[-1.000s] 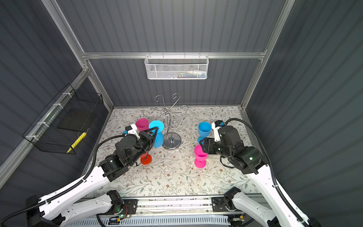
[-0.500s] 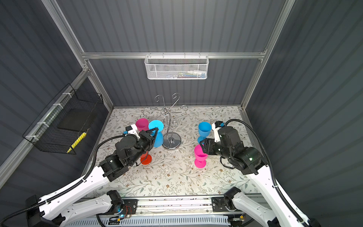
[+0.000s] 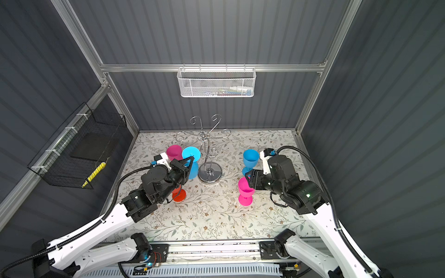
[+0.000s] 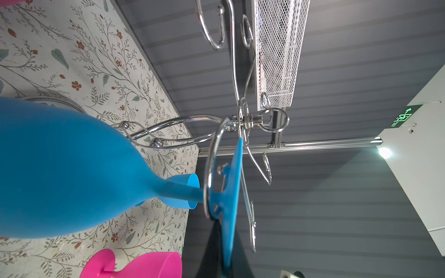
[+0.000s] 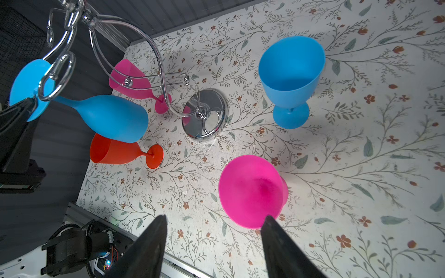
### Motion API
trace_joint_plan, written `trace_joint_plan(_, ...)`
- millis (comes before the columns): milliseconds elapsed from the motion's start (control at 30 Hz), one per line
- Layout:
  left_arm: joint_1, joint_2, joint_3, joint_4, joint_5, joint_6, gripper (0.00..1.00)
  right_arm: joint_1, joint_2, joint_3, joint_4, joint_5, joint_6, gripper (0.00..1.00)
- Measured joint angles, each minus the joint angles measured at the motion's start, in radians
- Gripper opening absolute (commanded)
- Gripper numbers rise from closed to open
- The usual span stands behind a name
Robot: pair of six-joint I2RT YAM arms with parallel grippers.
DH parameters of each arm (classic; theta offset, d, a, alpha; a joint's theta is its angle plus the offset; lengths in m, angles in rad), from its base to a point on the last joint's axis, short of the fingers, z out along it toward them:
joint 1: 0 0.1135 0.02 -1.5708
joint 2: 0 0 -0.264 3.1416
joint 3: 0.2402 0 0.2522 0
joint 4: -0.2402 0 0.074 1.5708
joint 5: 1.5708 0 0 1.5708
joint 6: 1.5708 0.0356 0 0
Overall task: Take the wine glass off the wine glass rack
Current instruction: Pick up the wine glass from the wine glass rack.
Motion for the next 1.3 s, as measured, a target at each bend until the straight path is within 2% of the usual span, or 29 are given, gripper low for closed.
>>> trace_joint_plan(300,0.0,-0.019,0.0,0.018,-0.001,-0.034,0.0,0.0,-0.006,-0.001,0.0,0.003,0.0,0.65)
trace_joint_plan(667,0.015,-0.114,0.002,-0.023,-0.047,-0.036,0.0,-0.003,-0.014,-0.008,0.0,0.003,0.0,0.65)
trace_joint_plan(967,0.057,-0.09,0.011,-0.021,-0.038,-0.031,0.0,-0.003,-0.016,-0.008,-0.002,0.003,0.0,0.65)
trace_joint_plan(1300,0.095,0.003,0.08,0.023,0.013,-0.008,0.0,-0.003,-0.03,-0.008,-0.006,0.003,0.0,0.65)
